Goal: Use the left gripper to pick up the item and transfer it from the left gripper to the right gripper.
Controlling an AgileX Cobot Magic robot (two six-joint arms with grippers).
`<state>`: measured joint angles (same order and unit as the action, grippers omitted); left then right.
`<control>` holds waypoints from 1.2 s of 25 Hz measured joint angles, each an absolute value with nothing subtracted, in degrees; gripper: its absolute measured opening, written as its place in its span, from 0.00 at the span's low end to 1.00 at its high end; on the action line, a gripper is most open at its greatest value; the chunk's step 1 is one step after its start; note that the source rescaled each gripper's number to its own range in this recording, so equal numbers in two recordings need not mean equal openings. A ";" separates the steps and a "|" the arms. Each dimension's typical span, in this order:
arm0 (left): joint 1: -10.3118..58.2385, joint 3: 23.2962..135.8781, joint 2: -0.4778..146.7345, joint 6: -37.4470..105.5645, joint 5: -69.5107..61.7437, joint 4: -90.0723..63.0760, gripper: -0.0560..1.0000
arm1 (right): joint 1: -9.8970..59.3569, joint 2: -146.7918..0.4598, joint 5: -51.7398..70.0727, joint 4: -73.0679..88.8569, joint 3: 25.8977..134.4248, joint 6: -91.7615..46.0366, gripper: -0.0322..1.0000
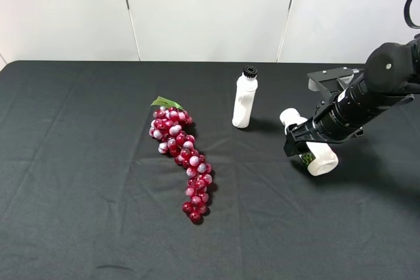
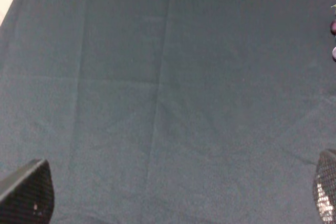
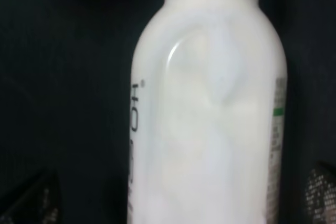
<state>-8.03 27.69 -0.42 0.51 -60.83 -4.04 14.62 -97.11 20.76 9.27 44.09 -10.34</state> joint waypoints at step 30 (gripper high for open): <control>-8.03 27.69 -0.42 0.51 -60.82 -4.04 0.98 | 14.62 -36.29 62.47 9.12 44.09 -10.18 1.00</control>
